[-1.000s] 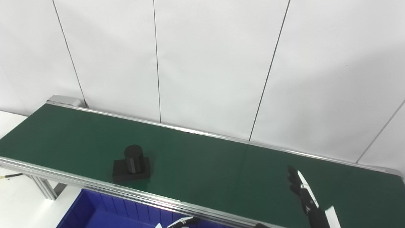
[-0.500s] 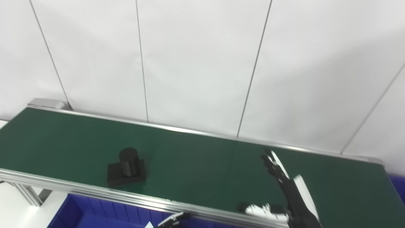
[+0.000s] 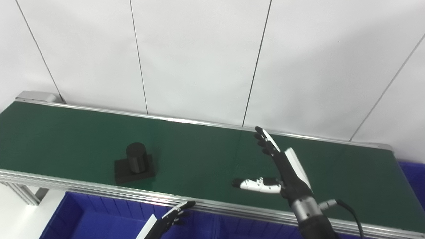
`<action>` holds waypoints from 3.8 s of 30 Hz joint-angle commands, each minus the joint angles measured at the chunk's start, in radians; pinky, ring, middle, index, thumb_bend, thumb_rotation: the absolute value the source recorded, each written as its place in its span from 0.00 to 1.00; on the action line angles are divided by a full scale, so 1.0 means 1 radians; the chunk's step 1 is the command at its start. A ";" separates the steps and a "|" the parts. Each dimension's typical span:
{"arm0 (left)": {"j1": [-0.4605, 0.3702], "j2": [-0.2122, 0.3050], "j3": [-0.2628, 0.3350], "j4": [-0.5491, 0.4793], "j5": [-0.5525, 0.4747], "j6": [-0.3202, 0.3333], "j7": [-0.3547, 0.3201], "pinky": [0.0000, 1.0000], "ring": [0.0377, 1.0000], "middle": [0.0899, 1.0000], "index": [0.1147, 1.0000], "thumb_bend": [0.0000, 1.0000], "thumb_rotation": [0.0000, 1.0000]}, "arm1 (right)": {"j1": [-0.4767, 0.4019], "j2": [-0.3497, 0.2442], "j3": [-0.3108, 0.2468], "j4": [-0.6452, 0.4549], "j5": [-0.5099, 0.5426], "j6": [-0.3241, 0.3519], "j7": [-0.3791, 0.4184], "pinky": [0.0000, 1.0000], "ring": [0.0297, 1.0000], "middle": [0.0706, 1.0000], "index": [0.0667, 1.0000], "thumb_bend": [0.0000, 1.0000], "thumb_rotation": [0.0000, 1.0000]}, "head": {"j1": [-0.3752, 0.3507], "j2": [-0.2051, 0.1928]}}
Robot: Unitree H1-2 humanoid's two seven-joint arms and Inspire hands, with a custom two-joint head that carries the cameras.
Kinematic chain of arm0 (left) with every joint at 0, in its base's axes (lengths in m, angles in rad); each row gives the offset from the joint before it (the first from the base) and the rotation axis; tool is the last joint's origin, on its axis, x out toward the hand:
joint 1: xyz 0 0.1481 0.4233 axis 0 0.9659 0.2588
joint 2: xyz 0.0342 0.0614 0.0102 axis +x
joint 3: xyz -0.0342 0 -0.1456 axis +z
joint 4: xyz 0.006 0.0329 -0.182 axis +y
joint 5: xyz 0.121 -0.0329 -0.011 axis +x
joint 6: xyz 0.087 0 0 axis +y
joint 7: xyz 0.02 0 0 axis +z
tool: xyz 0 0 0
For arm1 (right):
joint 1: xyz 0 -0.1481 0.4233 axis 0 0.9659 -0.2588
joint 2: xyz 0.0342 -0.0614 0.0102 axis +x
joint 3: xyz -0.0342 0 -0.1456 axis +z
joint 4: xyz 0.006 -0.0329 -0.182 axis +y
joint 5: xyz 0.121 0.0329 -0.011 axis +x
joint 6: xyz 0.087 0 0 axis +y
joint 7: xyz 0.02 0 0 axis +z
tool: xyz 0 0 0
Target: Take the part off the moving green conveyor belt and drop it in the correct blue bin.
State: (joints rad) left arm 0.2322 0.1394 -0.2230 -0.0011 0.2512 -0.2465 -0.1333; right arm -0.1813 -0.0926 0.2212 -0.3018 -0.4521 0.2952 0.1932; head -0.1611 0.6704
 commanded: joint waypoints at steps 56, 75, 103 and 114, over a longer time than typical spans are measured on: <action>0.036 -0.026 -0.008 -0.067 -0.031 -0.042 -0.017 0.80 0.82 0.83 0.81 0.81 0.16 | -0.455 0.057 0.282 0.657 -0.094 -0.142 0.031 0.90 0.94 0.97 1.00 0.97 0.35 | 0.132 0.002; 0.037 -0.039 -0.014 -0.067 -0.024 -0.043 -0.015 0.78 0.81 0.83 0.80 0.82 0.15 | -0.534 0.130 0.331 0.873 -0.140 -0.242 -0.042 0.88 0.91 0.94 1.00 0.95 0.24 | 0.139 0.005; 0.044 -0.034 -0.010 -0.081 -0.033 -0.039 -0.019 0.82 0.83 0.84 0.83 0.81 0.14 | -0.478 0.201 0.300 1.093 -0.149 -0.432 -0.384 0.32 0.39 0.40 0.51 0.51 0.00 | 0.128 0.016; 0.036 -0.027 -0.001 -0.067 -0.034 -0.042 -0.021 0.83 0.84 0.85 0.85 0.81 0.18 | -0.436 0.181 0.259 0.991 -0.123 -0.428 -0.395 0.28 0.34 0.44 0.46 0.52 0.00 | 0.116 0.012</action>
State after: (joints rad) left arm 0.2807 0.1087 -0.2252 -0.0563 0.2298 -0.2659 -0.1627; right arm -0.5848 0.0846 0.4972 0.7435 -0.5905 -0.0856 -0.1926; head -0.0460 0.6842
